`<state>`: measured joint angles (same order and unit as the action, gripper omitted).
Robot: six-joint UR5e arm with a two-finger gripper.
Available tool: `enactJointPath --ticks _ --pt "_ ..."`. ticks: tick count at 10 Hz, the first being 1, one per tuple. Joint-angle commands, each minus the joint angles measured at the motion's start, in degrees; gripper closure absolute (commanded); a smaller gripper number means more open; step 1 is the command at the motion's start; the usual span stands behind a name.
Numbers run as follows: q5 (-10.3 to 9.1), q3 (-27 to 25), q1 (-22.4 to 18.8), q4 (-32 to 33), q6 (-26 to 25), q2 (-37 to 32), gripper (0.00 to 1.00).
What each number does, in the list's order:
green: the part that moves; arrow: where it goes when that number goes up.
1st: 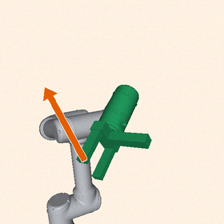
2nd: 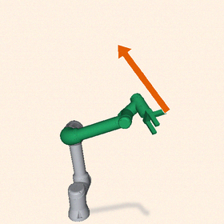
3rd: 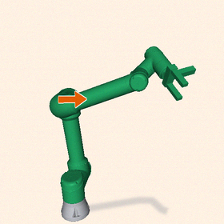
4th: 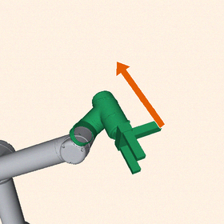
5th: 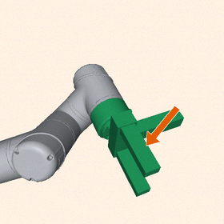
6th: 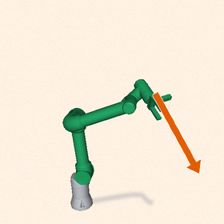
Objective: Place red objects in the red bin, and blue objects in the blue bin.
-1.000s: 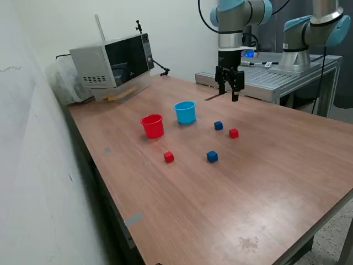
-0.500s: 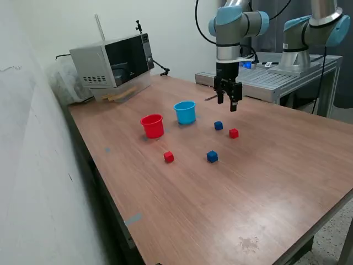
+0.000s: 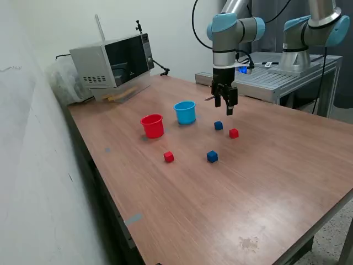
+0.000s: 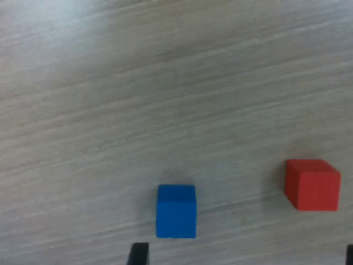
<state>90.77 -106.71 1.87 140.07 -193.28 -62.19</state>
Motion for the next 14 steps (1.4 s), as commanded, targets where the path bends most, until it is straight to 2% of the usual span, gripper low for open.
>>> enactJointPath --ticks 1,14 --pt "-0.07 -0.43 0.50 0.46 0.18 0.32 0.00" --pt "0.02 -0.08 3.14 1.61 1.58 3.65 0.00"
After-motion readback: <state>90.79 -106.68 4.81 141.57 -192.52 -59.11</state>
